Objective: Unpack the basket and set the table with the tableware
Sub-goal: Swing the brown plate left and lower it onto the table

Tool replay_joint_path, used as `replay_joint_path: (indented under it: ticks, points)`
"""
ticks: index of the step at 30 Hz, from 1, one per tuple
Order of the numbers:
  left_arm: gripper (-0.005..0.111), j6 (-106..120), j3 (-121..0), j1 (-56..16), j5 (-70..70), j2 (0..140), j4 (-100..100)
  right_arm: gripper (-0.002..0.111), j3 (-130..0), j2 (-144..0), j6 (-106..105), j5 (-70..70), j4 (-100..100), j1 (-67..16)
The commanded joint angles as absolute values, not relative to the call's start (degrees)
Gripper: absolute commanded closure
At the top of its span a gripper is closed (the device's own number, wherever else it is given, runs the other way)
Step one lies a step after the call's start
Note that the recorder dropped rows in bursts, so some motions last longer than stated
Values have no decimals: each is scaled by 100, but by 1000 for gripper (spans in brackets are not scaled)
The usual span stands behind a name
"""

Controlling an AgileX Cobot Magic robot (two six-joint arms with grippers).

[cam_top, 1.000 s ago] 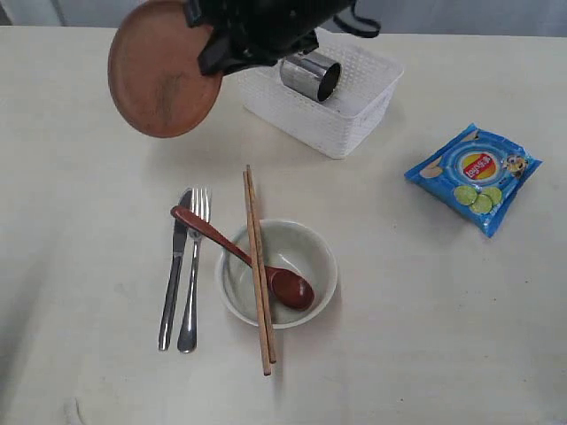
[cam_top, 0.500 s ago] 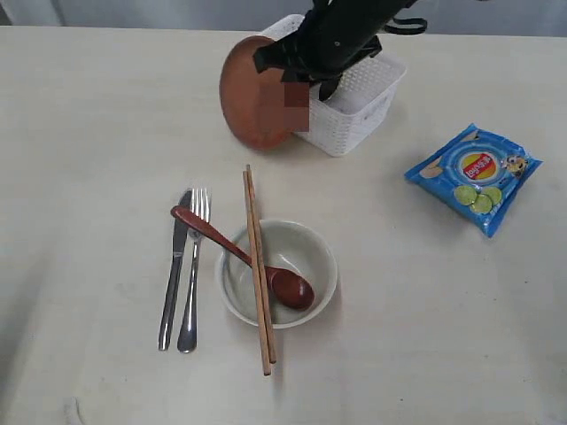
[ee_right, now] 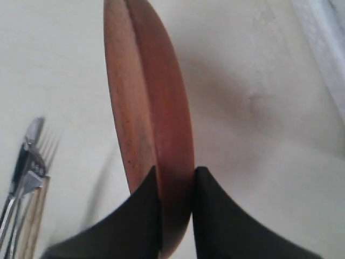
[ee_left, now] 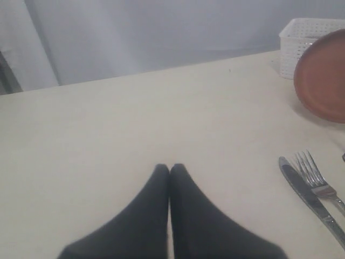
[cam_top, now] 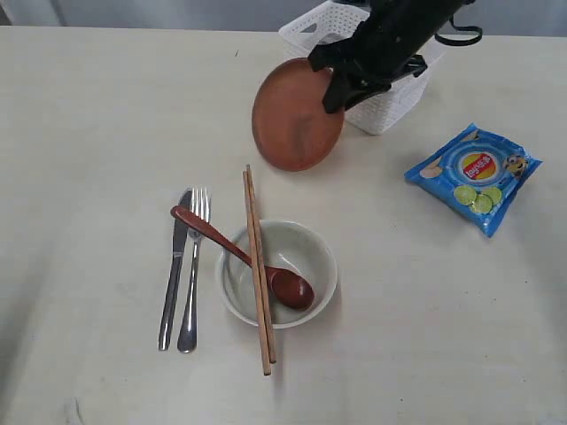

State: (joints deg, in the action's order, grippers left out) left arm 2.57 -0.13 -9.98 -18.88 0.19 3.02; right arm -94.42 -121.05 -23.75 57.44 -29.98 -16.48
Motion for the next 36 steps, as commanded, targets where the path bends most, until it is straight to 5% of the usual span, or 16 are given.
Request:
replay_joint_path:
  ticks: [1, 22, 29, 36]
  points:
    - [107, 255, 0, -984, -1845, 0, 292, 109, -9451, -12106, -2523, 5836, -3508, -1633]
    - [107, 255, 0, -984, -1845, 0, 292, 108, -9451, -12534, -2343, 5615, -3396, -1823]
    - [107, 255, 0, -984, -1845, 0, 292, 73, -9451, -12534, -2225, 5571, -3157, -1823]
    - [107, 255, 0, -984, -1845, 0, 292, 70, -9451, -12534, -2187, 5594, -3051, -1823]
